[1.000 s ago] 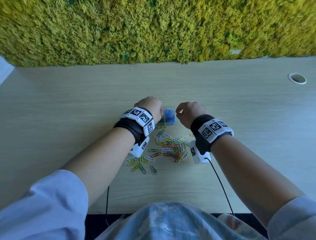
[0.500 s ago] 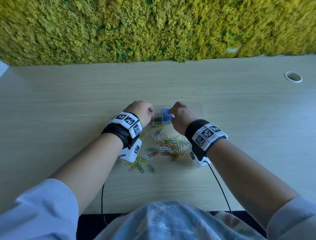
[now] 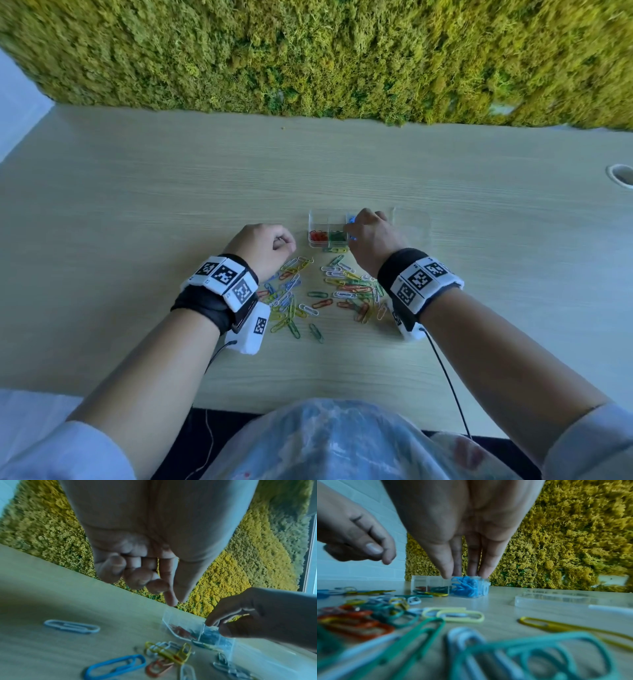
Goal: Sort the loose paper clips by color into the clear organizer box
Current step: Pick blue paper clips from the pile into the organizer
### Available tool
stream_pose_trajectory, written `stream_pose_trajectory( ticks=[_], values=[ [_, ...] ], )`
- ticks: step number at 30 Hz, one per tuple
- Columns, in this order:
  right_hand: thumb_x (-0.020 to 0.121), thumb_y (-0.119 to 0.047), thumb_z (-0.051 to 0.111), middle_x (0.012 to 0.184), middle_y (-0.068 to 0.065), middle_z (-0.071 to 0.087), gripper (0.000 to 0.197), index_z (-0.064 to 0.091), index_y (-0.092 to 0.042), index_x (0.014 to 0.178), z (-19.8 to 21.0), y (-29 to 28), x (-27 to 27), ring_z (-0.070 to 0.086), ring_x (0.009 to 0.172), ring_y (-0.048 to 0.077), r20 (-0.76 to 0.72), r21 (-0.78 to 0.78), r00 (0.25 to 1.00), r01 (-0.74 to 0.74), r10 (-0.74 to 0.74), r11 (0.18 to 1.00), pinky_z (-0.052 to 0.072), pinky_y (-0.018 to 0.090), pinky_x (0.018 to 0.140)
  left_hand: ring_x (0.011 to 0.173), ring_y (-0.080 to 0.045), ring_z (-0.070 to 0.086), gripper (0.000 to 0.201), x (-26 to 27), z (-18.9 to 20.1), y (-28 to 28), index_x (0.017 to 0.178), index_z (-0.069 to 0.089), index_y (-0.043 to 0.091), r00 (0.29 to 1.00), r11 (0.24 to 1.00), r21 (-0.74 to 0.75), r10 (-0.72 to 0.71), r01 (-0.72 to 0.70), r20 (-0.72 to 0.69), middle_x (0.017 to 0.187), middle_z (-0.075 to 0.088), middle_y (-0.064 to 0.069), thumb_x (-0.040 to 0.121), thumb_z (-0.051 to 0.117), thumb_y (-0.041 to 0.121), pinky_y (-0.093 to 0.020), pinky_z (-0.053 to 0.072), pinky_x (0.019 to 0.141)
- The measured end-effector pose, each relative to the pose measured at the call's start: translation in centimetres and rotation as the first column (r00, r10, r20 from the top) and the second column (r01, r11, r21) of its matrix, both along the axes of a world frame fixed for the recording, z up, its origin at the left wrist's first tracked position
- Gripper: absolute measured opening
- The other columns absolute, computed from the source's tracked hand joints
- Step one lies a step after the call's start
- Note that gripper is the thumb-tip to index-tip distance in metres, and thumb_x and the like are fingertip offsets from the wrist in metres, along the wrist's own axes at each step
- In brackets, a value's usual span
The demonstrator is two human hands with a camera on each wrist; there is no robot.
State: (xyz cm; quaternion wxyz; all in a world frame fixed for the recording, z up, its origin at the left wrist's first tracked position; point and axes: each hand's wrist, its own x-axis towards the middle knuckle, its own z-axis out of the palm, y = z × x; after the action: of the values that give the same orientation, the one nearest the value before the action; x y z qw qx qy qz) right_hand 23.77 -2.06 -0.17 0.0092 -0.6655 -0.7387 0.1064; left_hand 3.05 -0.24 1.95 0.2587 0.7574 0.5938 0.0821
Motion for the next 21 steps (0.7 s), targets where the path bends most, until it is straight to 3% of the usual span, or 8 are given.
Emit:
stream_pose_trajectory(
  ticks=[3, 8, 13, 15, 18, 21],
  values=[
    [0.095, -0.012, 0.046, 0.111, 0.012, 0.057, 0.024, 0.069, -0.007, 0.102, -0.1, 0.4, 0.4, 0.053, 0.101, 0.03, -0.064, 0.06, 0.998, 0.02, -0.016, 0.998, 0.055, 0.04, 0.078, 0.075, -0.014, 0.059, 0.008, -1.0, -0.4, -0.4, 0.083, 0.069, 0.025, 0.998, 1.0, -0.018, 0.006, -0.007, -0.059, 0.07, 0.058, 0.012, 0.086, 0.061, 0.026, -0.022, 0.043, 0.068],
    [0.089, 0.004, 0.045, 0.102, 0.011, 0.061, 0.027, 0.069, -0.006, 0.098, -0.2, 0.5, 0.3, 0.06, 0.09, 0.028, -0.006, 0.07, 0.999, -0.05, 0.05, 0.996, 0.057, 0.036, 0.07, 0.091, -0.018, 0.059, 0.009, -2.3, -1.1, -1.4, 0.09, 0.071, 0.022, 0.984, 1.0, -0.007, -0.018, 0.017, -0.179, 0.087, 0.053, 0.006, 0.085, 0.064, 0.022, -0.029, 0.048, 0.08],
    [0.091, 0.003, 0.042, 0.096, 0.011, 0.062, 0.024, 0.066, -0.003, 0.094, 0.5, 0.8, 0.1, 0.062, 0.078, 0.027, 0.049, -0.009, 0.997, -0.061, 0.061, 0.998, 0.043, 0.026, 0.058, 0.099, -0.02, 0.058, 0.015, -2.9, -1.0, -2.0, 0.099, 0.07, 0.023, 0.973, 1.0, 0.018, -0.016, 0.021, -0.232, 0.101, 0.058, 0.002, 0.086, 0.062, 0.023, -0.028, 0.042, 0.081],
    [0.09, 0.004, 0.042, 0.095, 0.01, 0.062, 0.025, 0.066, -0.002, 0.093, 0.8, 0.7, -0.1, 0.062, 0.08, 0.026, 0.044, -0.003, 0.997, -0.065, 0.065, 0.998, 0.046, 0.027, 0.059, 0.101, -0.02, 0.057, 0.016, -2.9, -0.9, -2.0, 0.1, 0.07, 0.023, 0.969, 1.0, 0.015, -0.021, 0.025, -0.247, 0.104, 0.059, 0.002, 0.087, 0.062, 0.025, -0.027, 0.042, 0.081],
    [0.091, 0.001, 0.042, 0.101, 0.009, 0.063, 0.03, 0.068, -0.01, 0.1, 1.5, 0.2, -1.2, 0.058, 0.096, 0.027, -0.017, 0.075, 0.993, -0.114, 0.116, 0.991, 0.054, 0.034, 0.069, 0.105, -0.02, 0.056, 0.016, -2.9, -1.0, -2.0, 0.1, 0.071, 0.024, 0.969, 1.0, 0.018, -0.015, 0.02, -0.248, 0.11, 0.06, 0.002, 0.088, 0.061, 0.025, -0.027, 0.042, 0.083],
    [0.092, -0.009, 0.045, 0.111, 0.006, 0.064, 0.031, 0.069, -0.019, 0.109, 2.2, -0.2, -4.1, 0.061, 0.1, 0.029, -0.072, -0.028, 0.981, -0.185, 0.182, 0.982, 0.056, 0.04, 0.079, 0.112, -0.022, 0.05, 0.016, -2.6, -1.2, -2.0, 0.098, 0.072, 0.023, 0.961, 0.999, 0.019, -0.024, 0.03, -0.275, 0.107, 0.059, 0.0, 0.087, 0.062, 0.029, -0.031, 0.042, 0.089]
  ],
)
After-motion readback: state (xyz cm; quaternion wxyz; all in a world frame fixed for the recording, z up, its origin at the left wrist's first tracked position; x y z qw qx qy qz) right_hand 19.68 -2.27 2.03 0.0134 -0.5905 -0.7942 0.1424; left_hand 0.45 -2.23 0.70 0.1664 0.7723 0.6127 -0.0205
